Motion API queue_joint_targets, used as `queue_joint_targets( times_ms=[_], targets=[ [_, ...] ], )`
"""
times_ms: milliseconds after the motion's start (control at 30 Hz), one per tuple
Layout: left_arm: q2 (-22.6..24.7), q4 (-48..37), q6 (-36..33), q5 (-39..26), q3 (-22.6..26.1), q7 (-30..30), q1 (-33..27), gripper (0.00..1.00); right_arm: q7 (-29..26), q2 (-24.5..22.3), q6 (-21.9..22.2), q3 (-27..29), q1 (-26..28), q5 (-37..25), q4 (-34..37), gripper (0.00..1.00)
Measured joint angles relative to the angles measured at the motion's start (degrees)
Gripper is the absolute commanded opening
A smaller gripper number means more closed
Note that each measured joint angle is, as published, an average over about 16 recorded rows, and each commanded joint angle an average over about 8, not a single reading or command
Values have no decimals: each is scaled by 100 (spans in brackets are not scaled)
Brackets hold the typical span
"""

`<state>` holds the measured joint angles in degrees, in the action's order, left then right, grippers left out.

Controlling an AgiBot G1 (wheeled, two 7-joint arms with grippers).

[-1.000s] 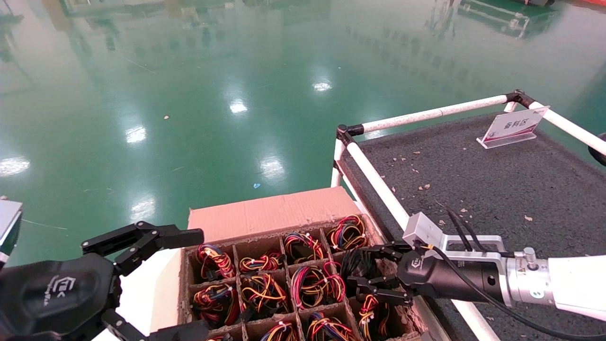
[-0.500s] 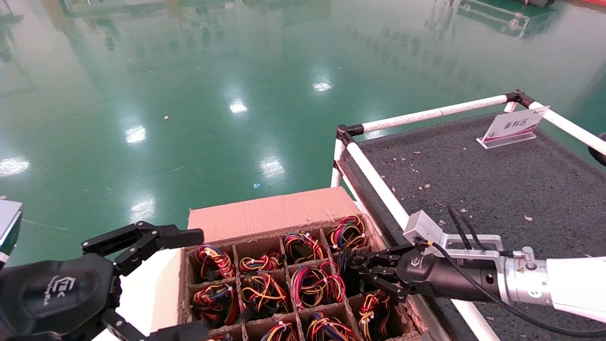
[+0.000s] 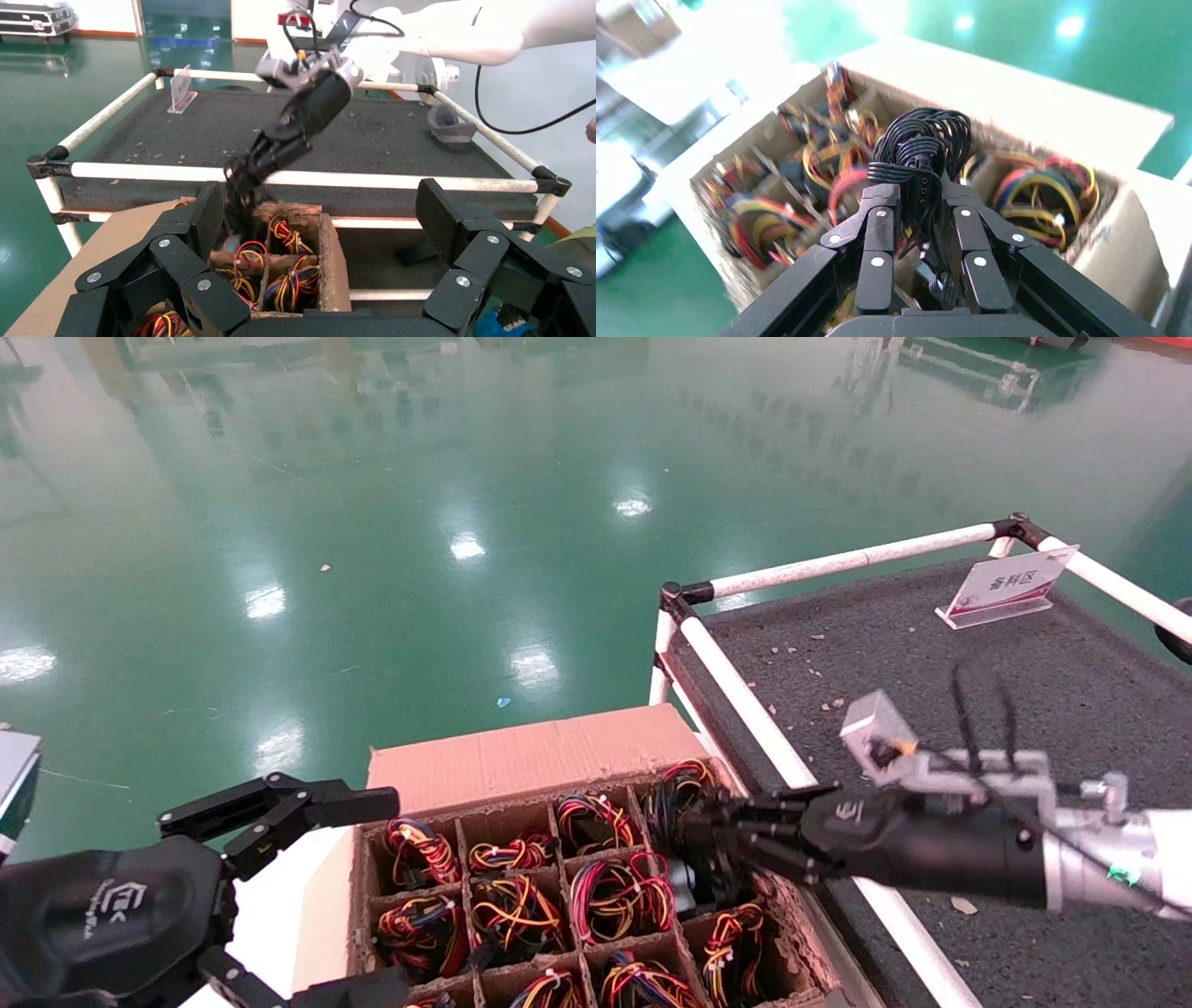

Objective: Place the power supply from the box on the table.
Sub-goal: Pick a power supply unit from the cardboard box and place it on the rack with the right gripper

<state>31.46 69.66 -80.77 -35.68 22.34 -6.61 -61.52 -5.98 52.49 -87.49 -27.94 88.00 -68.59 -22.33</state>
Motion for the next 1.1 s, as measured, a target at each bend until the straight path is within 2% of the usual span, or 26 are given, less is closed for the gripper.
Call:
queue_joint_targets(
  times_ms=[267, 533, 833, 1100],
  targets=[
    [0, 0, 0, 0, 0, 0, 0, 100, -885, -104, -272, 109, 505, 448, 95, 0],
    [0, 0, 0, 0, 0, 0, 0, 100, -1640, -163, -247, 174, 1095, 883, 187, 0],
    [0, 0, 0, 0, 0, 0, 0, 100, -1906, -33, 192, 245, 1770, 1079, 753, 0],
    [0, 0, 0, 0, 0, 0, 0, 100, -1839, 243, 866, 281, 2241, 1072, 1447, 0]
  ],
)
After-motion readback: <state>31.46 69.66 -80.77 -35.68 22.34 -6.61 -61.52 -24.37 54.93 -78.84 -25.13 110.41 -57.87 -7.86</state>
